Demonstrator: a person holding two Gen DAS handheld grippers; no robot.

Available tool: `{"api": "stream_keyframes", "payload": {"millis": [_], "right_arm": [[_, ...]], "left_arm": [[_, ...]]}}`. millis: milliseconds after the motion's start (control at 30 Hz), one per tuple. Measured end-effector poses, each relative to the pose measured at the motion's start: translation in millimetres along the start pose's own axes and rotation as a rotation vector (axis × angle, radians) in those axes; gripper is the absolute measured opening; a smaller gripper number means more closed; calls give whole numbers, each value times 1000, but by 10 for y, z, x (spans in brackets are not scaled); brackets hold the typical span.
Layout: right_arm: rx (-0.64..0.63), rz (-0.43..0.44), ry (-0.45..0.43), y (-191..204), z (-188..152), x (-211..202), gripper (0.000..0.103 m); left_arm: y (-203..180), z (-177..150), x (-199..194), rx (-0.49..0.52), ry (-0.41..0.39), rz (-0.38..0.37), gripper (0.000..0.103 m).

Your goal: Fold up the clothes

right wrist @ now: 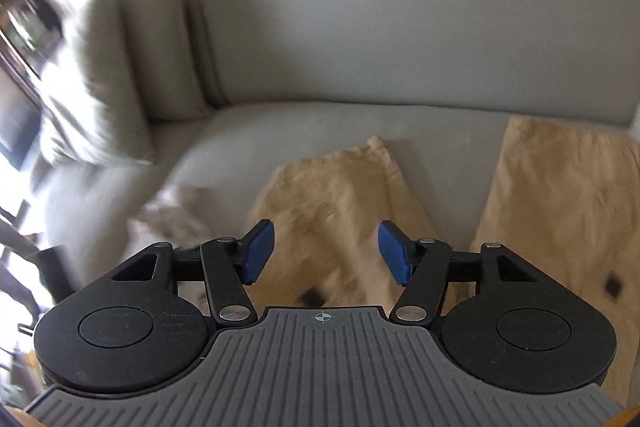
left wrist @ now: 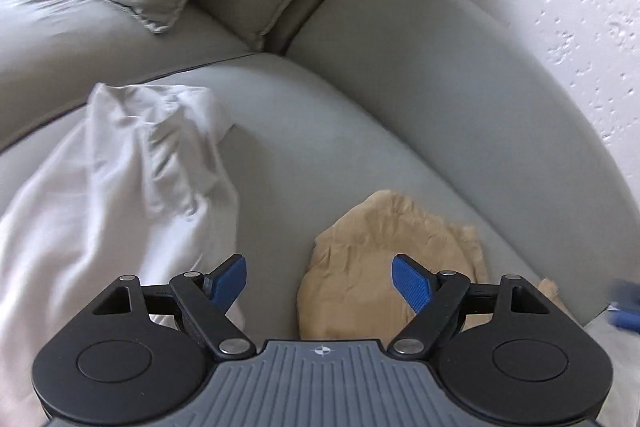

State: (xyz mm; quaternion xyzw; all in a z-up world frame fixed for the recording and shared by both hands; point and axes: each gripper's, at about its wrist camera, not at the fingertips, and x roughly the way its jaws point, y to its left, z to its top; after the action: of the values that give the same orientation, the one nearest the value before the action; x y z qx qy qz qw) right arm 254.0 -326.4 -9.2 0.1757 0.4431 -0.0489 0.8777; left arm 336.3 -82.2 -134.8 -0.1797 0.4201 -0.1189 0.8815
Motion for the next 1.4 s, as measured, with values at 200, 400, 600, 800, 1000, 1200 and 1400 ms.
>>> {"api": "stream_keyframes", "payload": {"millis": [200, 400, 600, 800, 1000, 1200, 1400], "right_arm": [[12, -122, 128, -247, 342, 1414, 62], [91, -114, 100, -455, 513, 2102, 62], [-41, -175, 75, -355, 442, 2342, 31], [-233, -33, -297, -169, 353, 1574, 2], [-100, -210, -297, -746, 240, 1507, 19], [140, -213, -76, -1194, 124, 1706, 44], [99, -163, -75, -1235, 90, 1609, 46]], "left_arm": [[35, 144, 484, -28, 35, -50, 70], [142, 186, 556, -50, 20, -16, 71], [204, 151, 598, -60, 13, -28, 71], [215, 174, 612, -79, -30, -44, 71], [150, 216, 796, -91, 17, -58, 77], [55, 292, 1147, -152, 116, -126, 77], [-226, 282, 1343, -60, 138, -118, 80]]}}
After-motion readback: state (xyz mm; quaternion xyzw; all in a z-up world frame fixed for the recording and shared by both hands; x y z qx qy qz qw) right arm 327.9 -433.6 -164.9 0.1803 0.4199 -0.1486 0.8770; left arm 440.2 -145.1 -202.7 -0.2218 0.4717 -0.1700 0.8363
